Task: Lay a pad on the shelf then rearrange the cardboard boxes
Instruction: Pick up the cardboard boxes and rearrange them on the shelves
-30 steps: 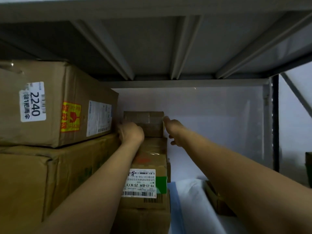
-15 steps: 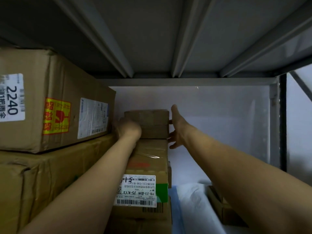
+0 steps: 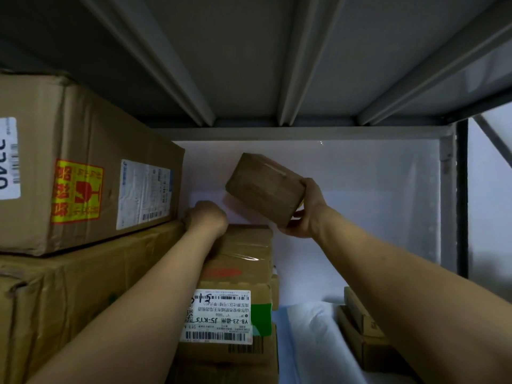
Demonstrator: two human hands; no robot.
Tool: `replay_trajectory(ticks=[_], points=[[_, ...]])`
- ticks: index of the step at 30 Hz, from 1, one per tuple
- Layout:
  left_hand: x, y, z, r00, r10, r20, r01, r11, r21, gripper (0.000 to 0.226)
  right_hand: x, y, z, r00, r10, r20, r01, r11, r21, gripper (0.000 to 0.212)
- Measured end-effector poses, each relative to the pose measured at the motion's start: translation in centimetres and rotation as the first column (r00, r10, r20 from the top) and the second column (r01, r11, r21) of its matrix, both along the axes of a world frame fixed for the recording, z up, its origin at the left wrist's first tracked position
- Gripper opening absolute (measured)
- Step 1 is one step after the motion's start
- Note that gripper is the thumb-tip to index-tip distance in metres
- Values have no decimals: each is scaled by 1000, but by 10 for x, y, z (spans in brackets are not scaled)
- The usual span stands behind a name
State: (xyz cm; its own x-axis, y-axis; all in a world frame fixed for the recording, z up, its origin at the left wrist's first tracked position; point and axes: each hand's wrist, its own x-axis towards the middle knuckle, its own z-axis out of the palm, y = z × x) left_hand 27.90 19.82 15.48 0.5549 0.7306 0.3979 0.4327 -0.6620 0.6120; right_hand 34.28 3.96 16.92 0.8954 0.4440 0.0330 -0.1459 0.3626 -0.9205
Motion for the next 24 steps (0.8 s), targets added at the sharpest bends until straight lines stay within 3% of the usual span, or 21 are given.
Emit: replay_trajectory(ticks=[3,6,14,19,24], points=[[3,3,-8,996,-29,-85,34,998,51,32,5,0,-1,999,-4,-37,4,1000,2,48],[3,5,-13,997,-51,-56,51,999,-2,32,12,3,-6,1000,11,-27,-12,999,-34,52],[-2,-1,-11,952,-97,289,189,931,-312,23,14,-5,-6,1000,-23,3,23,1000,19,46],[-10,-8,-2,817,-77,572,409,777,-479,13,10,-25,7,998,-27,49,25,999,47,46],[-20,-26,10,723,-161,672,606,614,-506,24,1,-42,19,994,-51,97,46,998,48,48]])
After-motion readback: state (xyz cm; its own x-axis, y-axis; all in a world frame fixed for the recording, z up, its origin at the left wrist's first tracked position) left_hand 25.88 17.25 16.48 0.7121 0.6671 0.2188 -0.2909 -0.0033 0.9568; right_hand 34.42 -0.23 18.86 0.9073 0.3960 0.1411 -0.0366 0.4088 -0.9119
